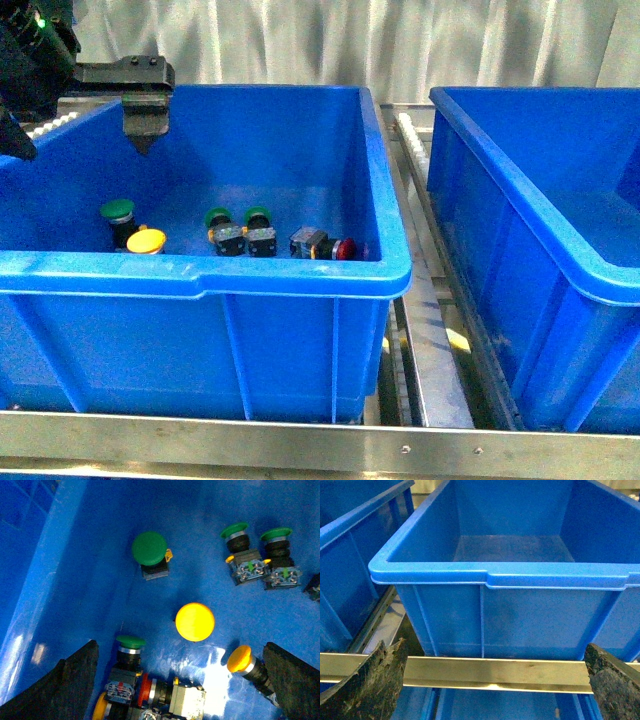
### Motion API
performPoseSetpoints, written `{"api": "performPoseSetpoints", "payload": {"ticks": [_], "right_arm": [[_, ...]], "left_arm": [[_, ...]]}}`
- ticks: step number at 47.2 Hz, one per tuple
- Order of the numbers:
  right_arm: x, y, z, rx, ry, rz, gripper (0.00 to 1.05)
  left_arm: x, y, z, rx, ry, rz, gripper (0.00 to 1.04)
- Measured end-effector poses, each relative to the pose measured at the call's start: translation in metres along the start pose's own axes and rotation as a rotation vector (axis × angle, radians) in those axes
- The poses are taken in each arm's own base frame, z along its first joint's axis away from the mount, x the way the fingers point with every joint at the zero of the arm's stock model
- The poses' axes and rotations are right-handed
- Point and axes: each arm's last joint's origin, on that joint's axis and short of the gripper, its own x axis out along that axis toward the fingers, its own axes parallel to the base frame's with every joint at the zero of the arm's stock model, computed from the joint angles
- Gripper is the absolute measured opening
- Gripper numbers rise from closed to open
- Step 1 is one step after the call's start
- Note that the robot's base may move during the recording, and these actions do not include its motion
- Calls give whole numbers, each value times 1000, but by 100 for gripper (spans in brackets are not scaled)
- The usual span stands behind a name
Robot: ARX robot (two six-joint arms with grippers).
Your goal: Pick red and yellow buttons and place in box
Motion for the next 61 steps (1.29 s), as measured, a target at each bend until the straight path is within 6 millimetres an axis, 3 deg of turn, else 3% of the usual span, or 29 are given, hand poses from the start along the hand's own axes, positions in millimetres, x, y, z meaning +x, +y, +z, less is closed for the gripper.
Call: {"api": "performPoseSetpoints", "payload": {"ticks": [26,61], "right_arm": [[0,0,0,0,0,0,102],[0,0,0,0,0,0,102]], "left_arm": [[62,-18,-32,-41,160,34,97],[89,-23,-25,-49,157,48,97]]}}
